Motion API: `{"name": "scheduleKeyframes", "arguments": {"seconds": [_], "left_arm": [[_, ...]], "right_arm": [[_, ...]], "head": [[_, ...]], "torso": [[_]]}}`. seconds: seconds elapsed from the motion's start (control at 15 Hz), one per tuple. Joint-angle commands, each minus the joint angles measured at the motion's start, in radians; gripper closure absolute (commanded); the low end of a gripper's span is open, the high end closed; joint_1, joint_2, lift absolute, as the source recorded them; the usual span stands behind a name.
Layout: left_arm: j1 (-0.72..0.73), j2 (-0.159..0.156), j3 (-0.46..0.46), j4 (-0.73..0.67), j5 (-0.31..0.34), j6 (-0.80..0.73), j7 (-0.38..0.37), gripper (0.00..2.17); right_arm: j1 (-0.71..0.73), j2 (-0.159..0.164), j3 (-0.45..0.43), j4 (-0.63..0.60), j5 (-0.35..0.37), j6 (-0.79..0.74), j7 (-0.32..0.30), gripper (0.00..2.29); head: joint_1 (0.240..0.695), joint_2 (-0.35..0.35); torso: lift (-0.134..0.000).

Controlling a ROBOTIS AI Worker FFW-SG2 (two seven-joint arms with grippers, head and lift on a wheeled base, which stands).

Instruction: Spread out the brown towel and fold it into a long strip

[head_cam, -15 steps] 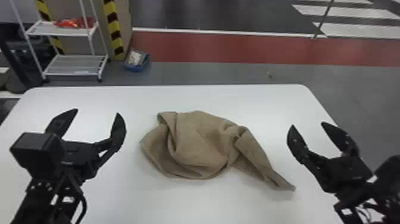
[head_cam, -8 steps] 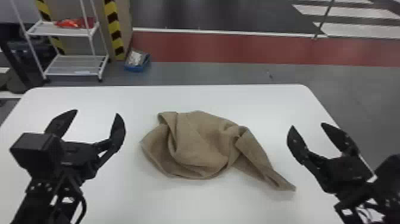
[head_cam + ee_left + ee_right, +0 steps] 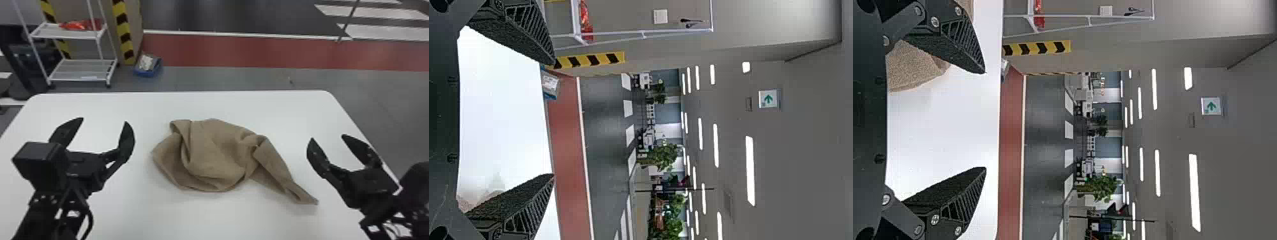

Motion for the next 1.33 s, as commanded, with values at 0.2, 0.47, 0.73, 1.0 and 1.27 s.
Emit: {"name": "scheduleKeyframes", "arguments": {"seconds": [0.2,0.47,0.73,1.0,1.27], "left_arm": [[-0.002,-0.002,-0.001,0.006,0.0,0.0,0.0,0.08],[-0.002,-0.003,-0.003,0.007,-0.003,0.0,0.0,0.08],[-0.006,-0.006,-0.009,0.016,-0.009,0.0,-0.001,0.08],[-0.006,-0.006,-0.009,0.018,-0.011,0.0,-0.001,0.08],[-0.006,-0.006,-0.011,0.018,-0.014,0.0,-0.001,0.08]], "right_arm": [[0.0,0.0,-0.002,0.0,0.0,0.021,0.005,0.22],[-0.002,-0.002,-0.027,-0.002,0.0,0.141,0.103,0.21],[-0.016,-0.005,-0.04,-0.015,0.028,0.325,0.223,0.21],[-0.043,0.006,-0.039,-0.02,0.135,0.521,0.361,0.22],[-0.042,0.015,-0.042,-0.049,0.183,0.577,0.361,0.22]], "head": [[0.695,-0.08],[0.695,-0.076],[0.695,-0.061],[0.695,-0.043],[0.695,-0.046]], "torso": [[-0.125],[-0.125],[-0.125],[-0.125],[-0.125]]}}
